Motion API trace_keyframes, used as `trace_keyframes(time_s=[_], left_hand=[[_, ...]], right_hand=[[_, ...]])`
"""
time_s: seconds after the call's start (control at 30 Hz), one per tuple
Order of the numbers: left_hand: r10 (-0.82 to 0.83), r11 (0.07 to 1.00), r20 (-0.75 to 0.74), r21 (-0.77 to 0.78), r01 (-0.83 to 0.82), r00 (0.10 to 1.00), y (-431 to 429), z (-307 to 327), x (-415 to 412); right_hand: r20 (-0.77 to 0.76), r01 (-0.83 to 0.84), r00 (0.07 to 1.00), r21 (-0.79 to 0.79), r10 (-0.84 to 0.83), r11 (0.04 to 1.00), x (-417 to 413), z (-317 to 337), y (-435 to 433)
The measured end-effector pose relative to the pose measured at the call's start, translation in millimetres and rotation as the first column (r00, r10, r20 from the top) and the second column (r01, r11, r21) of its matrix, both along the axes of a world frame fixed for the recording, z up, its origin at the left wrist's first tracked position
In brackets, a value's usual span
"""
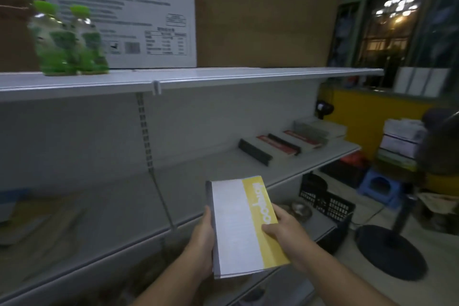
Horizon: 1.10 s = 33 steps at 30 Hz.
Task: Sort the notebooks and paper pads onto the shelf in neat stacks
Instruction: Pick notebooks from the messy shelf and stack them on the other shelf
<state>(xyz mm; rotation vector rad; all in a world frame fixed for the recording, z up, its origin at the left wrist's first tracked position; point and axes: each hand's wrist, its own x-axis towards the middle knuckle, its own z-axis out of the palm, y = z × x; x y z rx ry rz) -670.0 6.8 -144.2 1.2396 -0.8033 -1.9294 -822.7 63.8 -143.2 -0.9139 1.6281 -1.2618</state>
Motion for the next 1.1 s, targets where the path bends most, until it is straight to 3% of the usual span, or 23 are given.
trace_keyframes(time_s=[0.3,0.43,0.67,0.8,0.97,1.1], left_hand=[[0.010,0.953,0.197,-0.298,0.050,0.980,-92,-2,-114],[-0.026,0.947,0.138,-0.312,0.069,0.990,-130,7,-161],[-0.132,0.934,0.161,-0.310,0.178,0.978,-185,2,-238],[-0.114,0.913,0.288,-0.346,0.214,0.951,-219,9,-277],[0.031,0.919,0.373,-0.377,0.120,0.927,-250,12,-311],[0.124,0.924,0.303,-0.381,0.001,0.945,-269,22,-357]], right_hand=[[-0.028,0.147,0.989,0.070,-0.145,0.987,-106,9,-87],[-0.085,0.164,0.984,0.094,-0.157,0.982,-152,21,-127],[-0.194,0.202,0.963,0.051,-0.188,0.978,-227,34,-162],[-0.197,0.219,0.957,0.007,-0.214,0.976,-283,38,-194],[-0.292,0.098,0.953,0.030,-0.085,0.995,-348,23,-264],[-0.439,-0.005,0.897,0.107,0.052,0.994,-404,19,-314]])
